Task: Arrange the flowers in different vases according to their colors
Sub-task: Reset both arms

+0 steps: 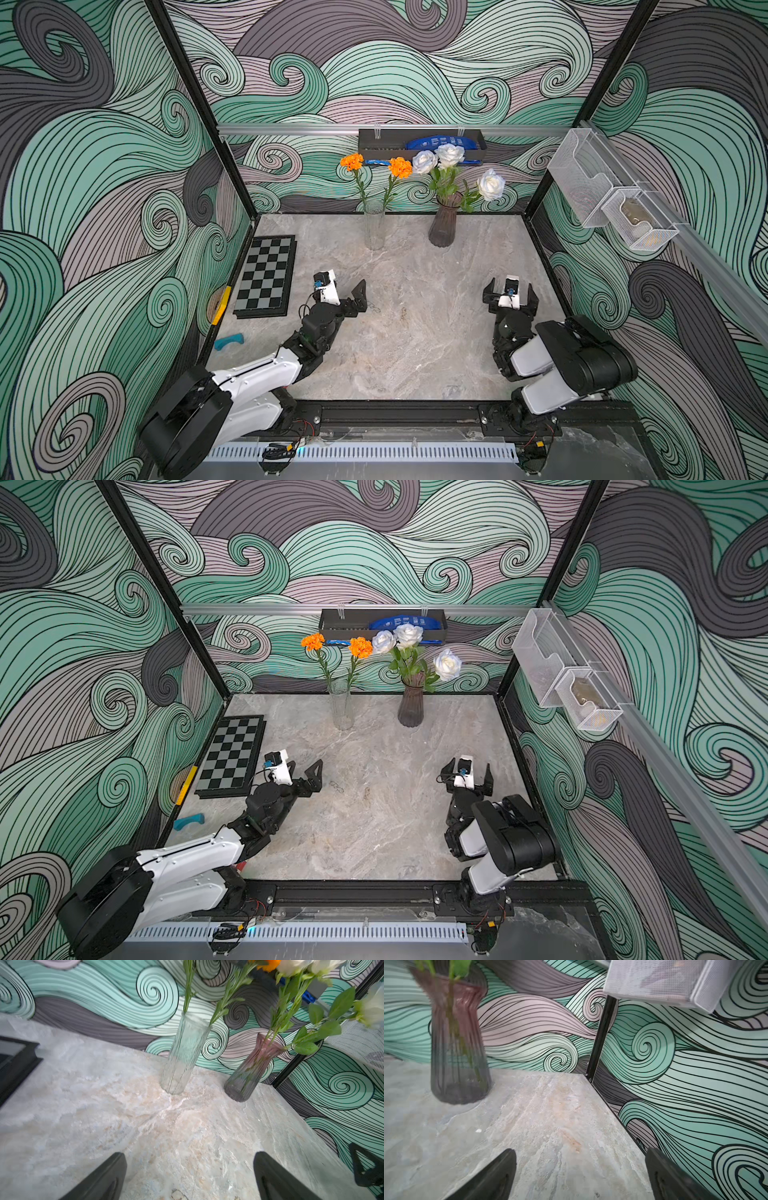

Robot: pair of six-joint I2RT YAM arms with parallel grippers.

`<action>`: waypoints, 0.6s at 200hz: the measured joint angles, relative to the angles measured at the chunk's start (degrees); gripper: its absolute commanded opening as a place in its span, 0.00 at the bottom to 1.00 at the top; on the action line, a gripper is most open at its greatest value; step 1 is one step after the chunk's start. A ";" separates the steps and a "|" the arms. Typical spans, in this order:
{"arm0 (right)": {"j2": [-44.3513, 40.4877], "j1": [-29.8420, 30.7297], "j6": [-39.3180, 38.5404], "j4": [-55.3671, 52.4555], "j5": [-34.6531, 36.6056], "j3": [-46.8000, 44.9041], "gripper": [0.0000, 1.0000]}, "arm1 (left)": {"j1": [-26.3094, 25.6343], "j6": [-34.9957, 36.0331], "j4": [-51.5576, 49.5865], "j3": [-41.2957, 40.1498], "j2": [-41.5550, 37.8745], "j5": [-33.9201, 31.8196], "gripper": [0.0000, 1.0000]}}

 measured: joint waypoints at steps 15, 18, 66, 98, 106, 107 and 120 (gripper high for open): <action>0.37 -4.07 3.37 0.57 -4.48 1.46 1.00 | -0.04 5.25 1.60 -0.11 -1.97 -6.75 0.99; 0.63 -4.46 3.72 0.13 -5.11 1.95 1.00 | -0.04 6.21 2.03 -0.17 -2.25 -8.02 0.99; 0.87 -5.22 6.80 -5.95 -13.79 5.27 1.00 | 10.64 23.80 29.22 -15.30 2.51 -17.35 0.99; 0.87 -5.40 7.45 -7.26 -16.11 5.31 1.00 | 19.34 25.97 40.02 -15.08 14.99 -15.89 0.99; 0.87 -5.49 7.61 -7.43 -16.46 5.33 1.00 | 21.16 25.51 42.53 -14.99 18.86 -14.67 0.99; 0.87 -5.49 7.61 -7.43 -16.46 5.33 1.00 | 21.35 25.49 42.69 -14.97 19.32 -14.53 0.99; 0.87 -5.57 7.76 -7.54 -16.87 5.33 1.00 | 23.93 25.22 44.89 -14.95 25.83 -12.11 0.99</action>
